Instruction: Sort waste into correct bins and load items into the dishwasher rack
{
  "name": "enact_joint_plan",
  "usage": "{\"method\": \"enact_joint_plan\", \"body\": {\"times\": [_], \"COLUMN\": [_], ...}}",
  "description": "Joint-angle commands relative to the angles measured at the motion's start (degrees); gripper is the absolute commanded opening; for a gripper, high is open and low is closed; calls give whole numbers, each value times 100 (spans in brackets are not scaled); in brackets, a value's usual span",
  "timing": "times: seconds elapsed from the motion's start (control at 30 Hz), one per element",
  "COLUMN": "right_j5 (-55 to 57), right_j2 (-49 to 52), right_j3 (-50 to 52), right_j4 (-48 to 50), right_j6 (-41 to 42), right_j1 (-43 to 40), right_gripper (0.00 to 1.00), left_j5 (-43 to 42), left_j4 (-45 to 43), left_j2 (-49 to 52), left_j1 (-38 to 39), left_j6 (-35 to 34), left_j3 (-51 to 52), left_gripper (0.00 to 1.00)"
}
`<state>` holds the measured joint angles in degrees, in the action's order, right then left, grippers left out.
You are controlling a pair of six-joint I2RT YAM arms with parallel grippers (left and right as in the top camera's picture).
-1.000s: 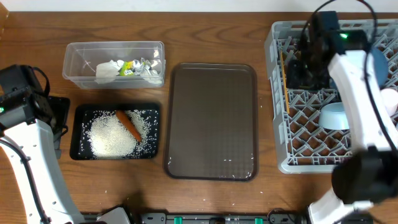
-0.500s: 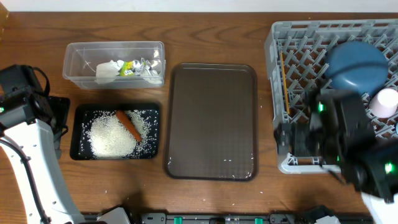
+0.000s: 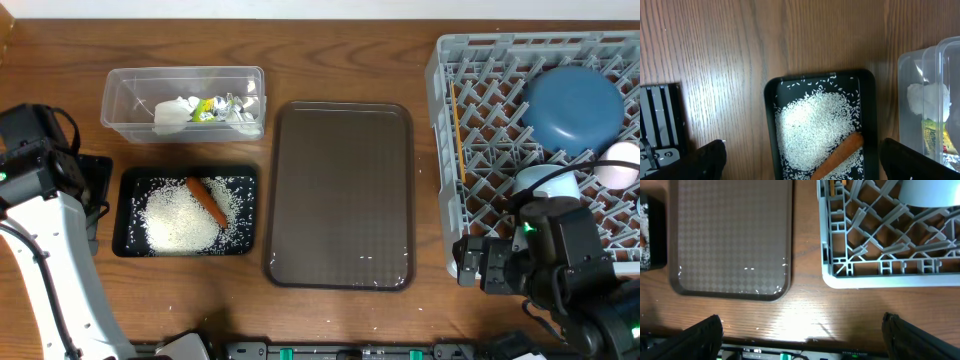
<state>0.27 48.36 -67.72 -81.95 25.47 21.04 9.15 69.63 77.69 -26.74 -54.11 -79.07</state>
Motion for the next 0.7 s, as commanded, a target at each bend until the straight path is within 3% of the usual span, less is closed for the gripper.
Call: {"method": "enact_joint_plan", "body": {"times": [0.0, 0.2, 0.4, 0.67], "right_j5": [210, 358, -1023, -1381], "right_j2": [-4, -79, -994, -2743], "right_j3": [44, 291, 1550, 3748], "right_j4": [-101, 564, 2618, 5410], "right_j6": [-26, -494, -2044, -2149], "right_j1": [68, -7, -844, -1718], "right_gripper": [99, 99, 99, 99], "left_j5": [31, 31, 31, 31], "left_j4": [20, 20, 20, 20], "left_j2": [28, 28, 28, 28], "left_j1": [-24, -24, -24, -24], "left_j6": [52, 50, 50, 50], "left_j3": [-39, -39, -39, -39], "left_gripper": [99, 99, 99, 99]}}
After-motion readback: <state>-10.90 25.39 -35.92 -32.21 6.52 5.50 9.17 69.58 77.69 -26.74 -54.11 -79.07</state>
